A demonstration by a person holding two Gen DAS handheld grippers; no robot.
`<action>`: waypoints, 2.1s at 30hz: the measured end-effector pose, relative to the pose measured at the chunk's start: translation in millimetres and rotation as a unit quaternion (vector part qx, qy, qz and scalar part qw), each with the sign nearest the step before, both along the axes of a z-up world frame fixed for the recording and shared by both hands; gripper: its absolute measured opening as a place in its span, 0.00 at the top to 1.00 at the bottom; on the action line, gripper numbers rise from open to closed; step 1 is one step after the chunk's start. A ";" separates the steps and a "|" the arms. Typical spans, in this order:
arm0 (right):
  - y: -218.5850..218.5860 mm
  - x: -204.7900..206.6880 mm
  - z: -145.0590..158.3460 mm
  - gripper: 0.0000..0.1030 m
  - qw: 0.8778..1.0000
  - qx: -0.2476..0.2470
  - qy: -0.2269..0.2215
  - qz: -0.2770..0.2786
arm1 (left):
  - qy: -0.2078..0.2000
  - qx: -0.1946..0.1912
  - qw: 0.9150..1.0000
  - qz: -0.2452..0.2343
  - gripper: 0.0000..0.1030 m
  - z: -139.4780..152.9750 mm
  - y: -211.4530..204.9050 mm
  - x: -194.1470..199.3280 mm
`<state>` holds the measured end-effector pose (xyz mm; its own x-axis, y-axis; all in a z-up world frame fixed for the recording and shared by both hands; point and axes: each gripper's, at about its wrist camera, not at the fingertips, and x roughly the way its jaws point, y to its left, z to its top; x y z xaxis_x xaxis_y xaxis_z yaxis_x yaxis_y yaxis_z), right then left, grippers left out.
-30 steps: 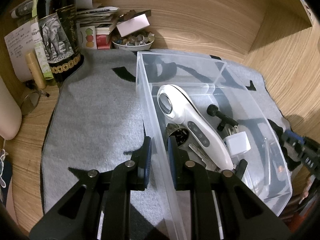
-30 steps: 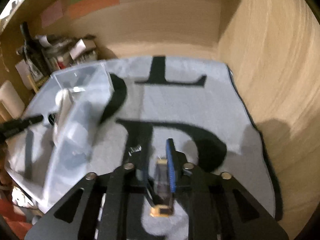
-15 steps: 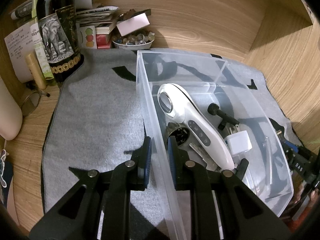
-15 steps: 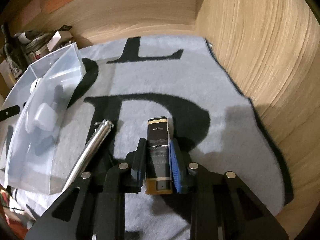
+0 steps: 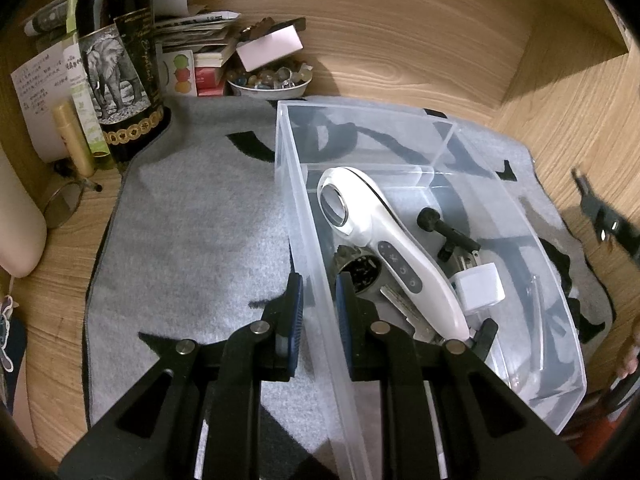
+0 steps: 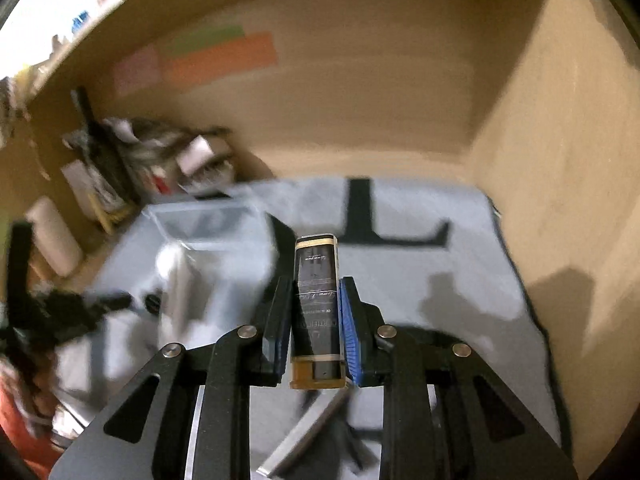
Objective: Organize rigid objects
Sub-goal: 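Carry the black case into the box and open the right tool, then grasp the silver metal cylinder with the right tool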
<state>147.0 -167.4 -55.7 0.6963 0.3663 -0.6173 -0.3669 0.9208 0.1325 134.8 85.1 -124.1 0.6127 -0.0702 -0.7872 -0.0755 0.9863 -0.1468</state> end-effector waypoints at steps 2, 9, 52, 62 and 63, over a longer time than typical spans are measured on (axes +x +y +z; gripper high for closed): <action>10.5 2.8 7.6 0.79 1.000 0.014 -0.005 0.022 | 0.001 -0.004 1.000 0.001 0.84 0.0 1.1 0.3; 59.9 6.6 10.9 0.79 0.996 -0.015 -0.016 0.089 | -0.001 -0.008 1.000 0.003 0.84 -0.4 2.5 -0.2; 14.1 -8.4 4.2 0.56 0.995 -0.103 0.008 0.017 | -0.002 -0.009 1.000 -0.004 0.84 0.4 4.8 1.0; -2.8 -18.5 -51.6 0.56 0.991 -0.096 0.090 -0.004 | 0.000 -0.015 1.000 -0.002 0.84 0.2 6.4 1.9; -2.9 -18.8 -58.7 0.56 0.990 -0.096 0.100 -0.005 | 0.000 -0.016 1.000 -0.002 0.84 0.2 6.8 1.8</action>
